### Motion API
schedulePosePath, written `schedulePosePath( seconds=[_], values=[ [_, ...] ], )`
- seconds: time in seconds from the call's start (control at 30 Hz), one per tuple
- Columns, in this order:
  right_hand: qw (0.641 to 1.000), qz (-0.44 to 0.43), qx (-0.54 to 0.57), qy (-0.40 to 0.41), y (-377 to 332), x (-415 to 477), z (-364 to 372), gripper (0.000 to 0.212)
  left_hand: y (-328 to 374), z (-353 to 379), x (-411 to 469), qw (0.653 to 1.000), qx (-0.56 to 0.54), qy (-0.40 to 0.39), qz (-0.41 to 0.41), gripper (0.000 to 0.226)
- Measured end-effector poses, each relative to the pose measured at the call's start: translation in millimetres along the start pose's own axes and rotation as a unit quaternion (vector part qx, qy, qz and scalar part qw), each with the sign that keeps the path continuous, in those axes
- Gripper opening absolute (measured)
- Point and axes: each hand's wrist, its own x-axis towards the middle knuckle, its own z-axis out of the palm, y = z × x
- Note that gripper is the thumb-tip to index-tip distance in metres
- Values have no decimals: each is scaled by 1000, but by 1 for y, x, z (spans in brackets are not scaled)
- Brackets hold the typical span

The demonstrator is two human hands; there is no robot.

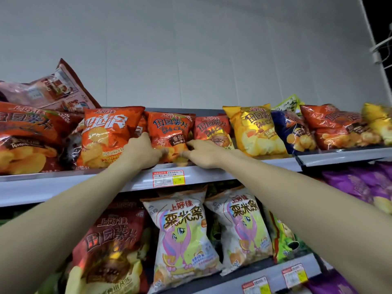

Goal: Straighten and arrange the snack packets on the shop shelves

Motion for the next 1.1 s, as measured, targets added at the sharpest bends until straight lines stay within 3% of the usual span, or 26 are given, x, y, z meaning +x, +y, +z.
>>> schedulePosePath(
  seconds=[0.27, 0.37, 0.5, 0.6, 0.77, 0.93, 1.1],
  values=[
    [985, -33, -142, 93, 54, -37, -45, 54, 20, -18, -19, 997, 41, 49, 31, 48],
    [981, -54, -152, 105, 79, -46, -63, 52, 47, -20, -34, 994, 64, 61, 64, 52],
    [970, -71, -173, 157, 111, -59, -87, 55, 92, -6, -43, 991, 87, 20, 98, 58],
    [962, -62, -157, 214, 141, -59, -99, 52, 131, 10, -38, 990, 93, -26, 100, 34],
    [962, 36, 43, 266, 187, -55, -93, 85, 163, 44, -5, 996, 65, -49, 45, 49],
    [959, 115, 175, 192, 213, -44, -89, 119, 179, 75, 7, 996, 40, -71, -19, 89],
    [939, 120, 310, 86, 231, -22, -89, 157, 178, 91, 16, 996, 20, -67, -57, 92]
  ],
)
